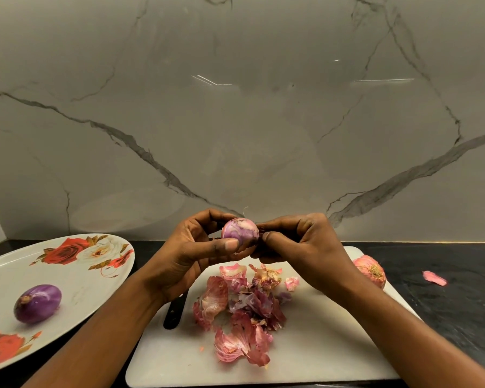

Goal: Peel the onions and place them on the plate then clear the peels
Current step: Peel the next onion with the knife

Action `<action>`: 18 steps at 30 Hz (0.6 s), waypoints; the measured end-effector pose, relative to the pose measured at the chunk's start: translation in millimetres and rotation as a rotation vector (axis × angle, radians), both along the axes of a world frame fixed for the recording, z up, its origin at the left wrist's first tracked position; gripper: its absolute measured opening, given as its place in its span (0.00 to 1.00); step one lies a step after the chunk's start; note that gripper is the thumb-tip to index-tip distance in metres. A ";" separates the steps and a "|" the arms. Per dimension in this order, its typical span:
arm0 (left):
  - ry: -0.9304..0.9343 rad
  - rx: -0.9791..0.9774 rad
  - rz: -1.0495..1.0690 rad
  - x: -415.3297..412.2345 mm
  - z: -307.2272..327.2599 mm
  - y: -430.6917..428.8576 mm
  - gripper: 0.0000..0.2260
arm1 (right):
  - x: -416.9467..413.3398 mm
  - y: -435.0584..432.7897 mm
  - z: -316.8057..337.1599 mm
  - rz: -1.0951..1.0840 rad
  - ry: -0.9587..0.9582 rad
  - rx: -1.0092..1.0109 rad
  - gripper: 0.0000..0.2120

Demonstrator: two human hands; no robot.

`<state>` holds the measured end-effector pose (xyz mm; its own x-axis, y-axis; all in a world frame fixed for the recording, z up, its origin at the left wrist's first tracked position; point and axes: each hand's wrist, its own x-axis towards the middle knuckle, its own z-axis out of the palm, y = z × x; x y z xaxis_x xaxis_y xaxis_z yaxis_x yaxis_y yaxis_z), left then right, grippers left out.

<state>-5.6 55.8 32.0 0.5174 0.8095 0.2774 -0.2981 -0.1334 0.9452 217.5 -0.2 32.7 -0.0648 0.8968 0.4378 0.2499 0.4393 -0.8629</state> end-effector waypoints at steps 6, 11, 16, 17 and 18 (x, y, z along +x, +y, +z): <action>0.022 0.010 0.059 1.1 -0.9 1.5 0.31 | -1.0 -1.8 6.0 0.070 0.116 -0.129 0.09; 0.052 0.049 0.024 2.3 -2.3 1.8 0.27 | -2.7 -2.0 2.3 0.082 0.040 -0.140 0.13; 0.083 0.080 0.036 1.4 -4.1 3.2 0.25 | -3.7 -3.5 2.4 0.058 0.008 -0.114 0.12; 0.083 0.082 0.033 1.0 -4.6 3.6 0.25 | -3.8 -4.1 2.9 0.058 0.002 -0.109 0.12; 0.080 0.081 0.028 0.6 -4.8 4.1 0.26 | -3.5 -4.2 3.0 0.062 -0.004 -0.103 0.12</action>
<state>-5.1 59.9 27.2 0.5177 0.8009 0.3010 -0.2171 -0.2173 0.9517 214.0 -4.4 35.7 -0.1234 0.9312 0.3429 0.2289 0.3629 -0.9033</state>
